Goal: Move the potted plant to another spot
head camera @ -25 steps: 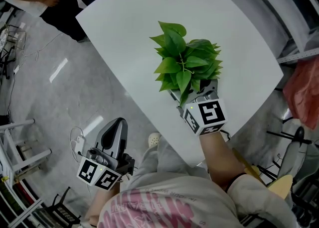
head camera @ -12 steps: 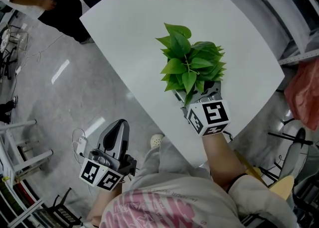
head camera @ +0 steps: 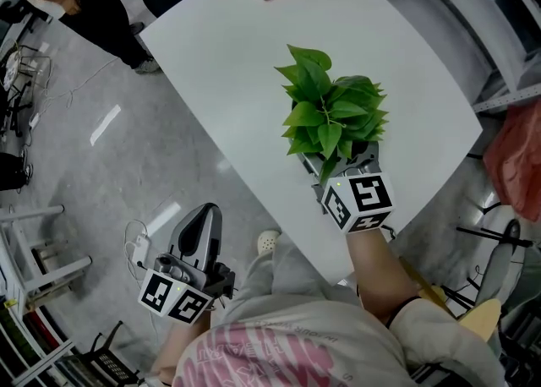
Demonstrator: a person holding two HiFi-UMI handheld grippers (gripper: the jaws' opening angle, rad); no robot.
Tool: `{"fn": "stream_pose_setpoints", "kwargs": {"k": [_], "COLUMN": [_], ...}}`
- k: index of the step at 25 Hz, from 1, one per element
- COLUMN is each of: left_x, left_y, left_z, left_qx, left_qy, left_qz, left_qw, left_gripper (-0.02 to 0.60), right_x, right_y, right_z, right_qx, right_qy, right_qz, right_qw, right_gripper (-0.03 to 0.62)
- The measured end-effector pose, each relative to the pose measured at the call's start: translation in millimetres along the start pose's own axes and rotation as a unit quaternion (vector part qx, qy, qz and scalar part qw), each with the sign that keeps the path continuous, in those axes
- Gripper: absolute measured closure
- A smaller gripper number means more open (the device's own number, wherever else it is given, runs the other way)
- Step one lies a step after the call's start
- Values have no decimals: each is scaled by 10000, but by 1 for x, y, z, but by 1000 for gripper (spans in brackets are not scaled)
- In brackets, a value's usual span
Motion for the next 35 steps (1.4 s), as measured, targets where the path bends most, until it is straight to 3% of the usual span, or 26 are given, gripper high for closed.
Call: {"fn": "stream_pose_setpoints", "kwargs": {"k": [15,21,35], "left_x": [-13,5,11], "left_y": [6,28,90], "left_z": [-12,-34,-78], "left_qx": [95,207,966], "left_qy": [28,87,264], "left_qz": [271,446,644], "left_qw": [9996,9988,9929], "left_gripper": [557,557,557], "right_x": [-11,6,17], "right_y": [-8,1,9], "right_z": [-11,-2,-1], "right_qx": [-61,-61,273], "right_qy": [80,19,-260], "right_qz": [191,391,990], "right_qw": [9998,9992,9944], "right_gripper": [97,97,97]}}
Point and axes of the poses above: the fingertips, and each gripper's own axes: y forward along the fingers, z to its right, x out of its underside, the point moved 10 cm from there along -y, backward along the fingers, and after that the axes turned 9 degrees about y, right-handed, at the moved point
